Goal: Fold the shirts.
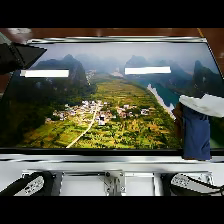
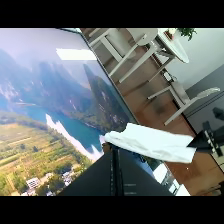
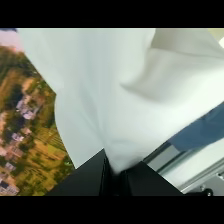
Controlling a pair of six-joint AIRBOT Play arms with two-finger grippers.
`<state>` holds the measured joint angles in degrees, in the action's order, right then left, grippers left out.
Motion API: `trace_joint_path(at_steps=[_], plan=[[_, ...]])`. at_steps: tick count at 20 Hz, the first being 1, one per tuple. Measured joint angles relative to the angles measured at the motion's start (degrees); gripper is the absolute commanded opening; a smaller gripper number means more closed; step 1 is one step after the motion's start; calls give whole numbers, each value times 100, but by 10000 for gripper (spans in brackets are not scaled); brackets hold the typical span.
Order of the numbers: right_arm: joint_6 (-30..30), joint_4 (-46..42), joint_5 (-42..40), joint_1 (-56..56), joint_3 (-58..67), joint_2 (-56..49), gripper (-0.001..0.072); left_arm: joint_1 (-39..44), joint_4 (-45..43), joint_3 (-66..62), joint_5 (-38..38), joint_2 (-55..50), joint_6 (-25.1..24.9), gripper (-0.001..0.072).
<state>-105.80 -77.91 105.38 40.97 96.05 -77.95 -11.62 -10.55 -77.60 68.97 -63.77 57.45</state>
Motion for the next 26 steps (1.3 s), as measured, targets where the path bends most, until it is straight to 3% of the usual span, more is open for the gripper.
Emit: trace_joint_path(at_steps=[6, 7, 8, 9, 14, 18, 20, 23, 24, 25, 26], plan=[[129, -1561, -31, -11, -2105, 654, 72, 0, 0, 0, -50, -2, -2, 40], [138, -1742, -52, -7, -2345, 710, 206, 0, 2, 0, -50, -2, -2, 40], [136, -1882, -162, -4, -2573, 743, 544, 0, 2, 0, -55, -2, -2, 40], [131, -1950, -278, -4, -2745, 782, 640, 0, 0, 0, -59, -2, -2, 40], [221, -1469, -946, -11, -3053, 839, 640, 0, -7, 0, -76, -4, -2, 40], [778, -778, -1342, -17, -2422, 861, 639, 118, -529, -9, -184, -4, 44, 37], [1078, -103, -1884, -170, -1950, 927, 639, 511, -1764, -26, -247, -7, 527, 36], [1379, 601, -2830, -1043, -1510, 1097, 639, 1486, -4352, -46, -234, -94, 1762, 58], [1414, 575, -3023, -1530, -1438, 1115, 640, 1856, -5180, -90, -105, -192, 2223, 238], [1401, 393, -3077, -2020, -1392, 1091, 640, 2179, -5805, -146, 90, -321, 2577, 651], [1320, 109, -3062, -2522, -1360, 1019, 640, 2498, -6317, -223, 339, -494, 2868, 705]])
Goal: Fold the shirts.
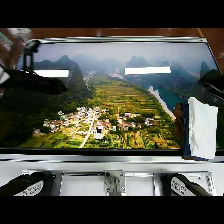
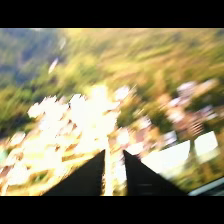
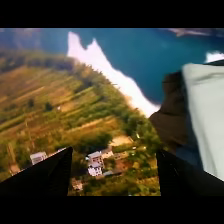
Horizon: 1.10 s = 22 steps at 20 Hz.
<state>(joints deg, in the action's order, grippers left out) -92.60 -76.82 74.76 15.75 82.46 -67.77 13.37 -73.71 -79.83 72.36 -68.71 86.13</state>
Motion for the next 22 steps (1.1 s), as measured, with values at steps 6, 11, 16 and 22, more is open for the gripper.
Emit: trace_joint_path(at_steps=[6, 11, 16, 22], plan=[[-501, -1333, 857, -2142, 81, -761, 640, 1060, -1233, -271, 802, -999, 702, 704], [-623, -1681, 1178, -2647, 92, -970, 640, 1222, -1464, -308, 933, -1327, 826, 704], [-647, -1784, 1257, -2750, 92, -1014, 640, 1261, -1528, -313, 970, -1410, 863, 704], [-662, -1814, 1279, -2774, 92, -1021, 639, 1263, -1543, -313, 977, -1425, 868, 704]])
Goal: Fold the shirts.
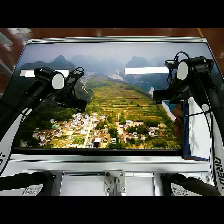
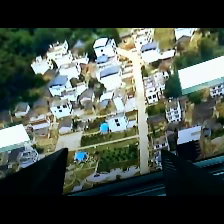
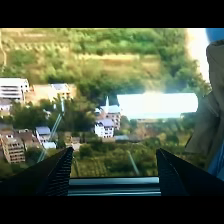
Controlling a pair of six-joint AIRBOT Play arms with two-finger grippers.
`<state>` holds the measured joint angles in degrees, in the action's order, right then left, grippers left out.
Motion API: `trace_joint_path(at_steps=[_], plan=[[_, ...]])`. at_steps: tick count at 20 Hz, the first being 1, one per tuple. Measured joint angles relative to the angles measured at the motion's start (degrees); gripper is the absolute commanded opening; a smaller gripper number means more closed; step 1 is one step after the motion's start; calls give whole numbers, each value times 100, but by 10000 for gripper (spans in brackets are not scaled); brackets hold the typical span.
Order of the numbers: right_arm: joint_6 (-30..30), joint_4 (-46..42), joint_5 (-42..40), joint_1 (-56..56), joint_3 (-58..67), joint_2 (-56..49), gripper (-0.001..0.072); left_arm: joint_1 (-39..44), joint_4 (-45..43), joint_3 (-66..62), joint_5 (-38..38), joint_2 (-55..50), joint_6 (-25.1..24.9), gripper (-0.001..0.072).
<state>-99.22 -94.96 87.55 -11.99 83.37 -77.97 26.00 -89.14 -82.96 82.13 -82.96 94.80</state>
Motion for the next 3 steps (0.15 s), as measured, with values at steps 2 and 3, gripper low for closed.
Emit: trace_joint_path(at_steps=[2, 3], plan=[[0, -7, 0, 0, 0, 0, 640, 0, 0, 0, 0, 0, 0, 704], [0, -4, 2, 0, 0, 0, 640, 0, 0, 0, 2, 0, 2, 704]])
